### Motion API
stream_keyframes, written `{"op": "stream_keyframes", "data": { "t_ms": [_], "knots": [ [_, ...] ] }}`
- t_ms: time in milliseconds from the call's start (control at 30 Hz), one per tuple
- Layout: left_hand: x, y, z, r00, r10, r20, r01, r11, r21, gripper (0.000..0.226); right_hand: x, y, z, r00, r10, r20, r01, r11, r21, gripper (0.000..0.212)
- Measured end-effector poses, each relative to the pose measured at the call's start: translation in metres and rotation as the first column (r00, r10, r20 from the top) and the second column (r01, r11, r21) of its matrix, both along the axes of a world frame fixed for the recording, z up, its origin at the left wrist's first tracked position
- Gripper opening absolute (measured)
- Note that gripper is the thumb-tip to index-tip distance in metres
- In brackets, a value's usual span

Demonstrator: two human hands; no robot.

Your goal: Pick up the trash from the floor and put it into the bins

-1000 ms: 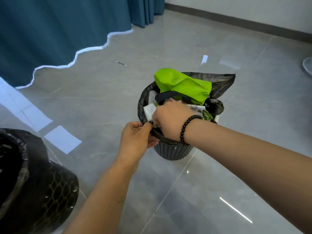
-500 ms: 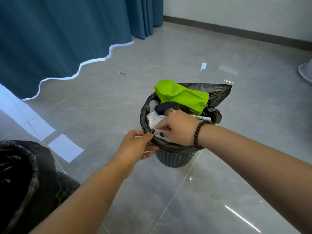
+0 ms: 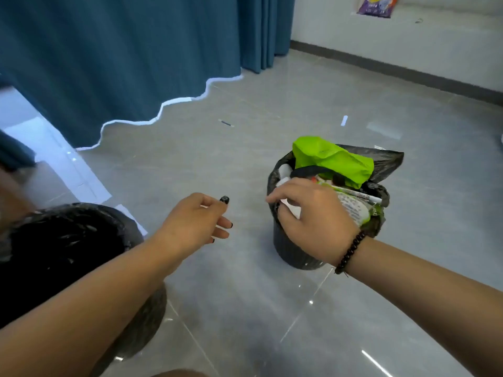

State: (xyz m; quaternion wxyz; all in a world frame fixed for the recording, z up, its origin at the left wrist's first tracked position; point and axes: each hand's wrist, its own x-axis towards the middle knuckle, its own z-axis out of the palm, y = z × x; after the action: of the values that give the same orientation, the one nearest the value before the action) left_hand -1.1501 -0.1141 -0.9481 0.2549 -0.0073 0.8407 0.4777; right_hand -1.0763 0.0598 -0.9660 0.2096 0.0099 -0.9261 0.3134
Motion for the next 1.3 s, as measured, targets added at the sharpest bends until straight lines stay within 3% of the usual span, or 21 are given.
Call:
{"op": "stream_keyframes", "data": {
  "t_ms": [100,233,367,467,533,567,633,733,833,1067,1167,1300],
  "knots": [
    [0.001,-0.052,-0.008,0.985,0.154,-0.073,-0.153,0.988,0.019,0.014,-0.017,-0.053,0.005,0.974,0.056,0.218,-0.011,0.98,-0.2,0.018],
    [0.014,-0.11,-0.016,0.926,0.342,-0.158,-0.333,0.94,0.079,0.01,-0.048,-0.12,-0.009,0.877,0.167,0.45,-0.009,0.943,-0.333,0.012],
    [0.034,-0.161,-0.012,0.815,0.491,-0.309,-0.48,0.87,0.117,0.014,-0.063,-0.179,-0.023,0.776,0.295,0.558,-0.016,0.893,-0.45,0.035],
    [0.047,-0.206,-0.013,0.723,0.432,-0.539,-0.56,0.823,-0.092,0.016,-0.064,-0.199,-0.036,0.692,0.353,0.63,-0.021,0.882,-0.471,0.046],
    [0.054,-0.237,-0.017,0.648,0.338,-0.682,-0.648,0.715,-0.262,0.035,-0.065,-0.206,-0.042,0.62,0.391,0.68,0.017,0.86,-0.51,0.038],
    [0.056,-0.248,-0.021,0.637,0.354,-0.685,-0.683,0.671,-0.288,0.047,-0.064,-0.207,-0.044,0.606,0.408,0.683,0.033,0.845,-0.534,0.032],
    [0.059,-0.257,-0.025,0.655,0.509,-0.558,-0.706,0.675,-0.214,0.061,-0.061,-0.208,-0.045,0.633,0.427,0.646,0.002,0.833,-0.553,0.029],
    [0.063,-0.244,-0.039,0.671,0.681,-0.293,-0.72,0.693,-0.04,0.075,-0.049,-0.195,-0.044,0.679,0.413,0.606,0.022,0.815,-0.579,0.065],
    [0.071,-0.221,-0.049,0.734,0.636,-0.24,-0.665,0.745,-0.06,0.078,-0.03,-0.166,-0.042,0.677,0.357,0.643,0.11,0.815,-0.569,0.077],
    [0.108,-0.128,-0.065,0.927,0.295,-0.232,-0.311,0.95,-0.037,0.084,0.054,-0.055,-0.033,0.732,0.17,0.66,0.311,0.778,-0.546,0.063],
    [0.127,-0.084,-0.068,0.955,0.222,-0.195,-0.225,0.974,0.004,0.085,0.108,-0.015,-0.034,0.708,0.063,0.703,0.462,0.712,-0.529,0.052],
    [0.159,-0.029,-0.065,0.949,0.273,-0.159,-0.245,0.954,0.175,0.087,0.179,0.013,-0.037,0.704,-0.069,0.707,0.547,0.688,-0.477,0.05]
  ]
}}
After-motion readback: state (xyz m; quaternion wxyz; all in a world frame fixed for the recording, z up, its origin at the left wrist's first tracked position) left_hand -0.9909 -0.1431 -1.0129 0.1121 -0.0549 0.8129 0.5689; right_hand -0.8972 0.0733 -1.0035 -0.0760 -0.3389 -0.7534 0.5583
